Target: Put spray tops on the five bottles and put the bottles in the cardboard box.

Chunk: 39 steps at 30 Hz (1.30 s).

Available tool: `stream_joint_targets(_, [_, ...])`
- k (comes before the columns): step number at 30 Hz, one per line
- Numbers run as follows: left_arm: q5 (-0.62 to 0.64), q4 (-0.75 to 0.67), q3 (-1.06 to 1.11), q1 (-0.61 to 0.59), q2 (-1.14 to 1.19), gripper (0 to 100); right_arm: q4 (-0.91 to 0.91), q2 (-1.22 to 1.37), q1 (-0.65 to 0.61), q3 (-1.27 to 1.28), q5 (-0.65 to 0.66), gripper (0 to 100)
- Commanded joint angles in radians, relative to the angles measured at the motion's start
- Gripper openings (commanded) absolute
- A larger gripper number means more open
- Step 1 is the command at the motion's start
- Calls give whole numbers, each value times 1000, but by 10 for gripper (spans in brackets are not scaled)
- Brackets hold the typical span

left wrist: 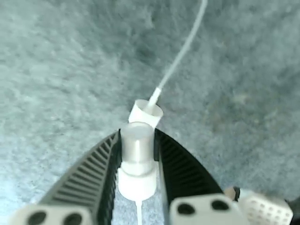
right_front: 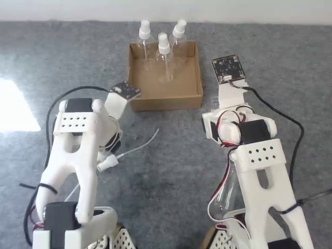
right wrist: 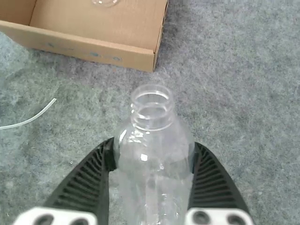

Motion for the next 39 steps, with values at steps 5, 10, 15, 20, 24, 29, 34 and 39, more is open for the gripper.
stream_joint_targets(5, [110, 3, -105, 6, -94, 15, -24, -38, 1, -17, 3, 80])
stream_joint_targets(10, [129, 3, -105, 49, -307, 15, -33, -45, -1, -17, 3, 80])
stream_joint_targets(15, [229, -46, -107, 55, -397, 15, -30, -50, -1, -17, 3, 80])
stream_joint_targets(20, [275, -48, -110, 55, -405, 15, -24, -51, -22, -18, 3, 80])
stream_joint_targets(24, [338, -87, -107, 52, -407, 15, -12, -51, -84, -18, 3, 80])
stream_joint_targets(29, [400, -117, -110, 55, -407, 15, 36, -59, -143, -23, 3, 84])
stream_joint_targets(34, [439, -118, -111, 55, -407, 15, 94, -160, -182, -17, 3, 80])
stream_joint_targets(39, [479, -112, -160, 55, -408, 15, 38, -291, -191, 87, 3, 80])
